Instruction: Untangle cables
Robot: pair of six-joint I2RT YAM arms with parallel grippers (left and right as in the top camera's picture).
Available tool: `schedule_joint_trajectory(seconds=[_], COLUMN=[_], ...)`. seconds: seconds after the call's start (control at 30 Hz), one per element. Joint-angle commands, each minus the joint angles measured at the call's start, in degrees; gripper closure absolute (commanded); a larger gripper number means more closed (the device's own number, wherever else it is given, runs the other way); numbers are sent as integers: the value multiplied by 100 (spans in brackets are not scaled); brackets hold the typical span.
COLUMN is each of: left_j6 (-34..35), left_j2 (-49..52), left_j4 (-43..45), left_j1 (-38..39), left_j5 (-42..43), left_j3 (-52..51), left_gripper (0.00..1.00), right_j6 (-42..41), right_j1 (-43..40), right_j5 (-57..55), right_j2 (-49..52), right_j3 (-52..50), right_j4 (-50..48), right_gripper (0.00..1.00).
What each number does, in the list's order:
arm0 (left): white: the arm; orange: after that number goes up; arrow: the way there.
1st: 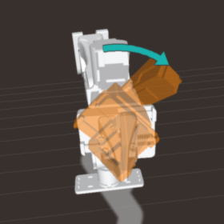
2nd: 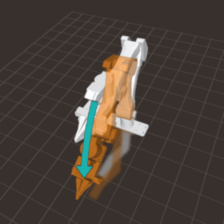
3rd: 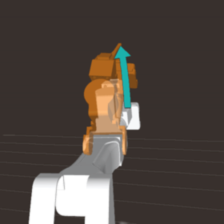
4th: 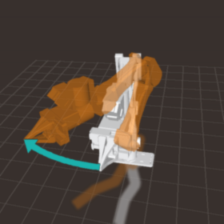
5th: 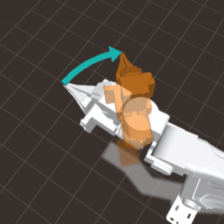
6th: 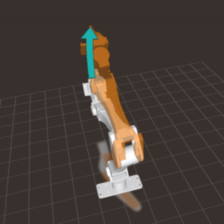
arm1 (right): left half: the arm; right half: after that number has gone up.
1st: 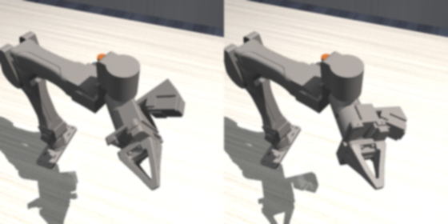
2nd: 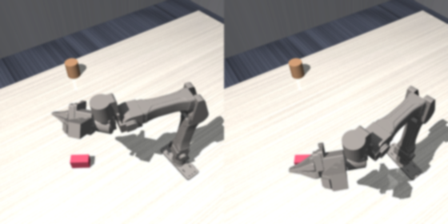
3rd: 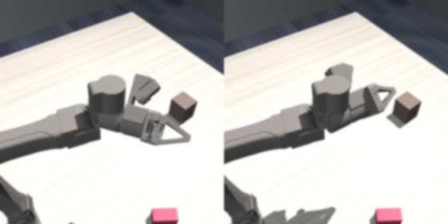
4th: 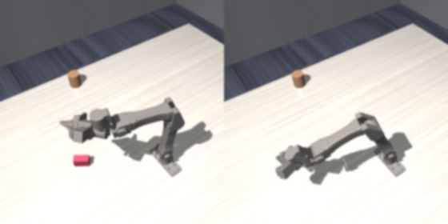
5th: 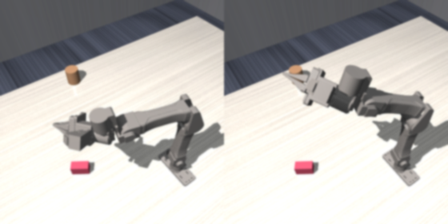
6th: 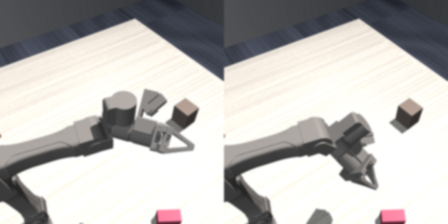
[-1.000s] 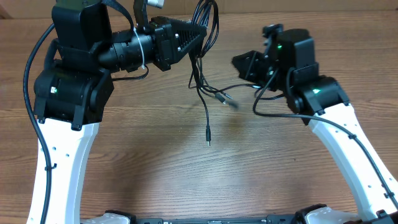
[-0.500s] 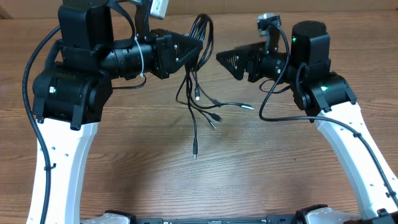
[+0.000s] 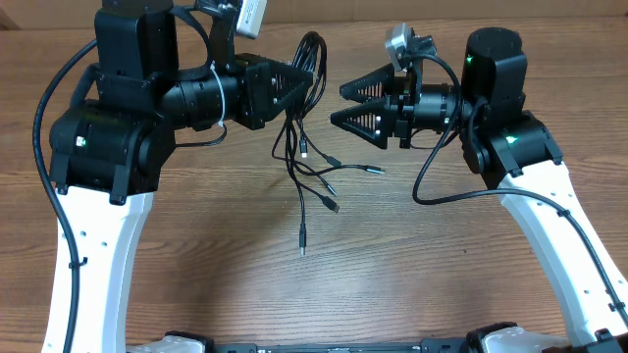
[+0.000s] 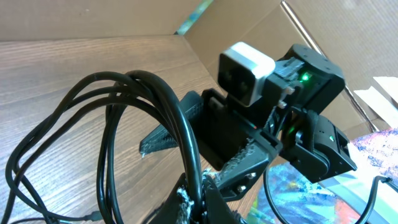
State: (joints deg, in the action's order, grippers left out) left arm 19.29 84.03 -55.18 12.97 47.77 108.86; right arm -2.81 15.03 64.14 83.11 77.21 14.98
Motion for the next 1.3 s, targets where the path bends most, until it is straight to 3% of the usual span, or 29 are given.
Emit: schedule_joint_trajectory(seconds=[0.0, 0.07, 0.1, 0.27, 0.47, 0.83, 0.87, 0.97, 1.0, 1.27], left_j6=[2, 2, 2, 2, 122, 177, 177, 177, 177, 170], left_j2=[-66, -66, -66, -66, -66, -66, -66, -66, -66, -66], left_j4=[-63, -74, -74, -74, -190, -284, -284, -262, -240, -271], left_j1=[-20, -20, -20, -20, -20, 184, 214, 293, 319, 275], left_j5=[173, 354, 459, 938, 1038, 1034, 1034, 1036, 1036, 1027], left_j3=[24, 24, 24, 24, 24, 24, 24, 24, 24, 24], left_gripper=[96, 96, 96, 96, 96, 96, 96, 96, 96, 93], right_j6=[140, 138, 138, 138, 138, 114, 114, 114, 114, -216], right_j1=[0, 0, 0, 0, 0, 0, 0, 0, 0, -61], right_j5=[205, 120, 33, -503, -717, -765, -765, -765, -765, -1416], right_j2=[17, 17, 17, 17, 17, 17, 17, 17, 17, 17], right_j3=[2, 2, 2, 2, 2, 2, 2, 2, 2, 2], right_j4=[-170, -219, -229, -229, -267, -553, -555, -553, -549, -459], right_gripper=[37, 37, 31, 30, 21, 28, 30, 62, 96, 96])
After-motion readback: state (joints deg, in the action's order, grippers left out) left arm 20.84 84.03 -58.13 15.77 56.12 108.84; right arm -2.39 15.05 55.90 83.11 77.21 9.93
